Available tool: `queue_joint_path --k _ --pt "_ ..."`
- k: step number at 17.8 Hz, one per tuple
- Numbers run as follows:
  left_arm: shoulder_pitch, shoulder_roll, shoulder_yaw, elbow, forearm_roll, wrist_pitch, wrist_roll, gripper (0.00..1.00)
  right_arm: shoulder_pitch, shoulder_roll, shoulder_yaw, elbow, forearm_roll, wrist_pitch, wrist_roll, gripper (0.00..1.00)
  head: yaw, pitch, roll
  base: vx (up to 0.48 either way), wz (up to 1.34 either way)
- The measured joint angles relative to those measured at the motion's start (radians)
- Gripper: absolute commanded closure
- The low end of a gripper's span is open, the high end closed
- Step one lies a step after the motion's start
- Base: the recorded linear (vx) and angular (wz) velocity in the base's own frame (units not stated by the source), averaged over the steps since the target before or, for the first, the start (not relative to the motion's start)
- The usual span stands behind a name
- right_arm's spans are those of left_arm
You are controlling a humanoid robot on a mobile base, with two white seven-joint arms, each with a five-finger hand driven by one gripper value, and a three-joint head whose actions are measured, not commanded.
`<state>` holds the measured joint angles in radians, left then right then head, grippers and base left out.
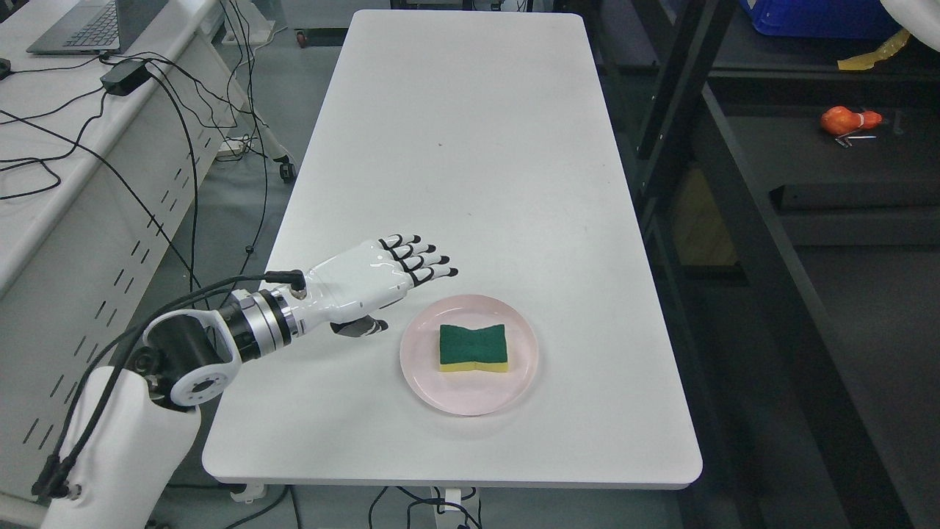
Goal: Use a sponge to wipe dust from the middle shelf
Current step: 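Reach the open left hand over the sponge on the pink plate, then close the left hand around the green-and-yellow sponge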
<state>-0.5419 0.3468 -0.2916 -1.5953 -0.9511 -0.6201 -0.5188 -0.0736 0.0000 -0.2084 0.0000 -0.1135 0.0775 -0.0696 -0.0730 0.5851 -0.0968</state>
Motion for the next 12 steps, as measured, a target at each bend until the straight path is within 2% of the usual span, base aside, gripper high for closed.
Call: queue_joint_path --k 8,12 --pt "-0.063 -0.059 -0.157 0.066 -0.150 -0.071 -0.005 0.11 0.000 0.000 0.000 0.000 0.000 0.000 -0.002 0.00 0.0000 0.000 0.000 0.000 0.00" --pt "-0.072 -0.087 -0.211 0.090 -0.195 -0.073 -0.008 0.23 0.000 0.000 0.000 0.000 0.000 0.000 -0.003 0.00 0.0000 0.000 0.000 0.000 0.00"
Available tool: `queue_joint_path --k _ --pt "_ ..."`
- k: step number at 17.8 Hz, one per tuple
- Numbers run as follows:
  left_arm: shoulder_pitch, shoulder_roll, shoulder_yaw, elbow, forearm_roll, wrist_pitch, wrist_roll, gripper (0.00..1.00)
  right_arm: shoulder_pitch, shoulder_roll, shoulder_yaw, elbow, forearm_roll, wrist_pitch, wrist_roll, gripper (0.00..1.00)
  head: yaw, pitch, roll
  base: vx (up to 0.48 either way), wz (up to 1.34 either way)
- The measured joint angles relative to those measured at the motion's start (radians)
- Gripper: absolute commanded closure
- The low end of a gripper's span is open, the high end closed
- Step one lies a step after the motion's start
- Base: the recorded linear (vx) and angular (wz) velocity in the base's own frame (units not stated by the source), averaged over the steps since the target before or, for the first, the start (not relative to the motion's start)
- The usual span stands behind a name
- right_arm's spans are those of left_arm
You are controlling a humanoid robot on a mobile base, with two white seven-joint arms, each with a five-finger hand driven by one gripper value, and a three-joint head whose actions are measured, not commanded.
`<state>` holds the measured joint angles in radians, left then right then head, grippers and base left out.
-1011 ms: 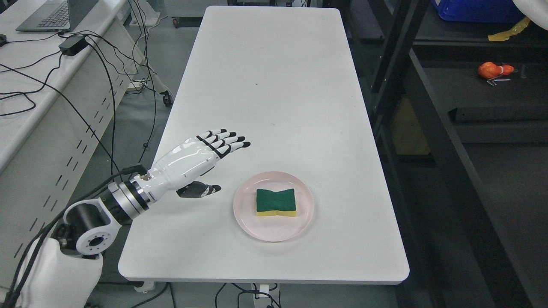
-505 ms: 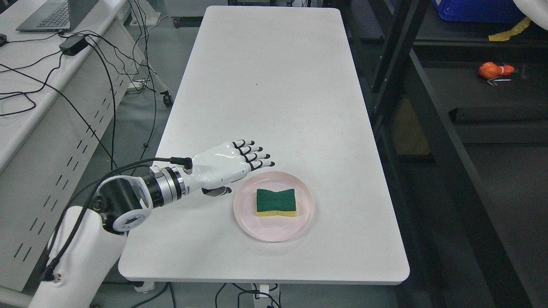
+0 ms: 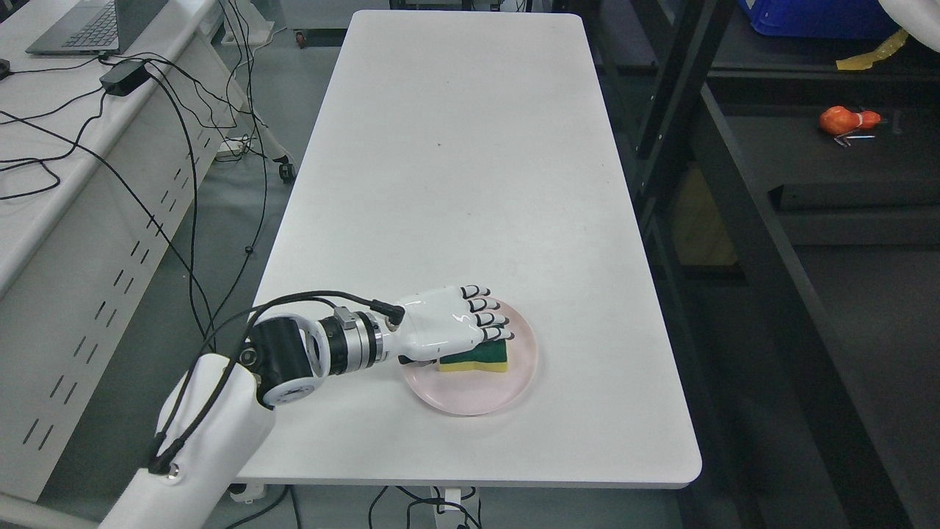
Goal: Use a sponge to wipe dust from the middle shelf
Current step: 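Close the left hand around the green-and-yellow sponge, then lift the sponge off the plate with the left hand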
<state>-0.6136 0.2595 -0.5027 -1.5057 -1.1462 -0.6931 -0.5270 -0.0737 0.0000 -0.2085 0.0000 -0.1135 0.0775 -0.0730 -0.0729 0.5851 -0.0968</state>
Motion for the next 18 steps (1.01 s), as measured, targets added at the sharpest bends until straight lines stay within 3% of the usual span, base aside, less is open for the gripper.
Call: queue_joint_path --k 11,18 --pt "0.028 -0.035 0.021 0.035 -0.024 0.000 -0.016 0.58 0.000 0.000 0.000 0.000 0.000 0.000 0.000 0.00 0.0000 0.000 0.000 0.000 0.00" --pt "0.138 -0.045 0.129 0.041 0.108 -0.045 -0.006 0.94 0.000 0.000 0.000 0.000 0.000 0.000 0.000 0.00 0.0000 0.000 0.000 0.001 -0.01"
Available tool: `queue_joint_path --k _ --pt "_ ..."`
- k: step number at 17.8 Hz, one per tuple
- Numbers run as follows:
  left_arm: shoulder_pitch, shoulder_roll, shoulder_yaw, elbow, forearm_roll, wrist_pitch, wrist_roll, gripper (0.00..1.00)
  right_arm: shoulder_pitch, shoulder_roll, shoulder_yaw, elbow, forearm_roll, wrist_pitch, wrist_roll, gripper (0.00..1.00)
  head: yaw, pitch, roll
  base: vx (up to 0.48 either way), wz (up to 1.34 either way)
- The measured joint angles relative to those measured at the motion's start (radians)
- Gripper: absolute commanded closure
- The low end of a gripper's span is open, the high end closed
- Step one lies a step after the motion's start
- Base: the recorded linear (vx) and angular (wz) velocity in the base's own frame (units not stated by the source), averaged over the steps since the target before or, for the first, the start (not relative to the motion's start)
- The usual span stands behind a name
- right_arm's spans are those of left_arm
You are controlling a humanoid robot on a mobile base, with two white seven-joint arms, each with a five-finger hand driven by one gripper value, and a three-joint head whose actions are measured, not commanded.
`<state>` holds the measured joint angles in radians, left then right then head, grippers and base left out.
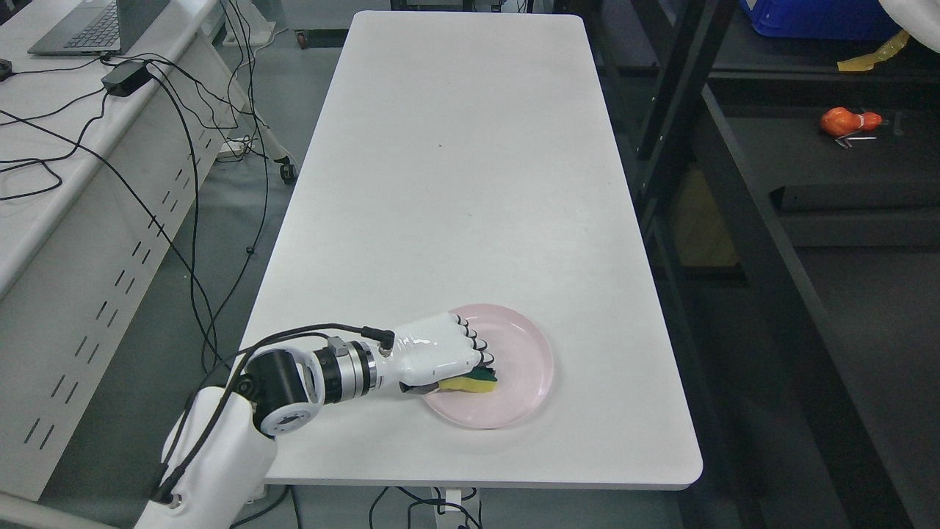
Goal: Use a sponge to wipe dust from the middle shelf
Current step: 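Lift the sponge off the plate with the left hand, then turn toward the metal shelf holding the sponge in the left hand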
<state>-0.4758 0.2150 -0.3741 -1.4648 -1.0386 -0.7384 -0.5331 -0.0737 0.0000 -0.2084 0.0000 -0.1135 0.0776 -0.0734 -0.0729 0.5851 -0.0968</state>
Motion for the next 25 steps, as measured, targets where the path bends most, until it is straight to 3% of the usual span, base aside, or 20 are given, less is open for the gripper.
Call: queue_joint_path --k 2,7,11,17,25 --pt "0.029 -0.001 0.032 0.003 0.084 -0.007 -0.006 1.00 0.000 0.000 0.000 0.000 0.000 0.000 0.000 0.00 0.0000 0.000 0.000 0.000 0.00" --pt "0.057 -0.009 0.125 0.005 0.358 -0.011 -0.011 1.00 0.000 0.000 0.000 0.000 0.000 0.000 0.000 0.00 0.0000 0.000 0.000 0.000 0.00" --pt "0.051 -0.050 0.219 0.005 0.616 0.053 0.014 0.95 0.000 0.000 0.000 0.000 0.000 0.001 0.000 0.00 0.0000 0.000 0.000 0.000 0.00" --pt "0.063 -0.126 0.343 0.001 0.958 0.224 0.260 0.94 0.000 0.000 0.000 0.000 0.000 0.003 0.000 0.00 0.0000 0.000 0.000 0.000 0.00" --pt "0.150 -0.177 0.368 -0.036 1.262 0.348 0.374 0.96 0.000 0.000 0.000 0.000 0.000 0.000 0.000 0.00 0.0000 0.000 0.000 0.000 0.00"
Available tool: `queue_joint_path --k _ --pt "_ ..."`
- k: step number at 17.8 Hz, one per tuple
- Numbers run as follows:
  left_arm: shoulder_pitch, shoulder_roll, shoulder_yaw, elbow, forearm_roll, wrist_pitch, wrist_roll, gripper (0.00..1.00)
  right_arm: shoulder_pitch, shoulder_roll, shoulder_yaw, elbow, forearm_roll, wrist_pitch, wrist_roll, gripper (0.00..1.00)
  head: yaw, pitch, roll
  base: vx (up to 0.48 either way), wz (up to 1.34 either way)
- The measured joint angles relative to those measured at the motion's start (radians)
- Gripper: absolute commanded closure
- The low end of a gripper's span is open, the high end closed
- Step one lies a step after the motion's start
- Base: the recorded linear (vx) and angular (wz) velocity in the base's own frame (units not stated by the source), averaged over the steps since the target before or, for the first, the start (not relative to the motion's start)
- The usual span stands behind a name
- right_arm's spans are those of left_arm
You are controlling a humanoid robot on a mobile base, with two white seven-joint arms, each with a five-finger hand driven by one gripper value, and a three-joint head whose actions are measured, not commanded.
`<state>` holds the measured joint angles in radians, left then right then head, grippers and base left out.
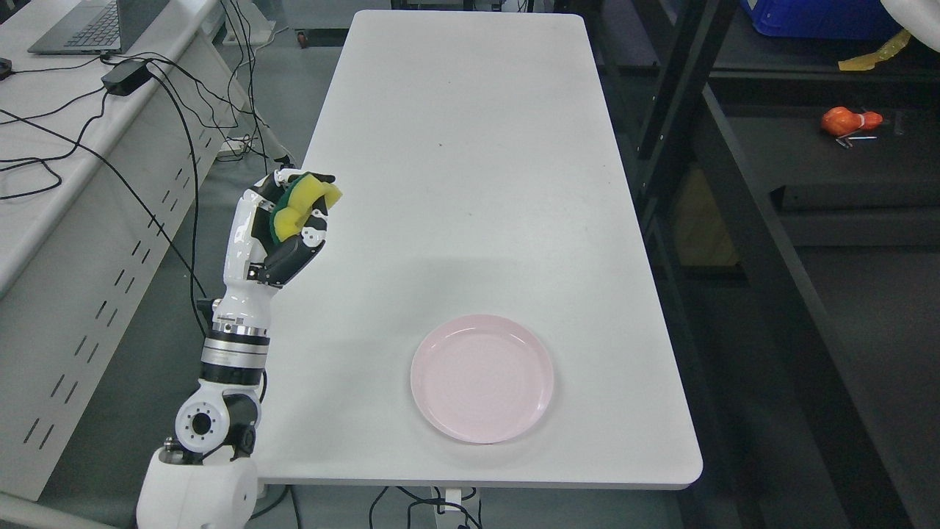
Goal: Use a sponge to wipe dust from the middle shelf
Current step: 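Turn toward the metal shelf holding the sponge in the left hand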
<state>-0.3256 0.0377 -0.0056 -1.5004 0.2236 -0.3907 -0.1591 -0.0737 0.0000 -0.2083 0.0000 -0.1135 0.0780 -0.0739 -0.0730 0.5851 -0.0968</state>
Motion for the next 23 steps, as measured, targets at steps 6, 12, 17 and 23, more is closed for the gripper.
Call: queue_joint_path --k 6,12,17,23 --pt "0.054 -0.019 0.003 -0.035 0.083 -0.001 0.007 0.95 0.000 0.000 0.000 0.000 0.000 -0.001 0.000 0.00 0.0000 0.000 0.000 -0.014 -0.05" --pt "0.107 -0.027 -0.006 -0.067 0.105 -0.037 0.008 0.95 0.000 0.000 0.000 0.000 0.000 -0.001 0.000 0.00 0.0000 0.000 0.000 -0.111 -0.31" --pt "0.154 -0.031 -0.026 -0.107 0.111 0.000 0.008 0.96 0.000 0.000 0.000 0.000 0.000 -0.001 0.000 0.00 0.0000 0.000 0.000 -0.157 -0.50" --pt "0.184 -0.034 -0.044 -0.140 0.113 0.013 0.006 0.96 0.000 0.000 0.000 0.000 0.000 -0.001 0.000 0.00 0.0000 0.000 0.000 -0.167 -0.49"
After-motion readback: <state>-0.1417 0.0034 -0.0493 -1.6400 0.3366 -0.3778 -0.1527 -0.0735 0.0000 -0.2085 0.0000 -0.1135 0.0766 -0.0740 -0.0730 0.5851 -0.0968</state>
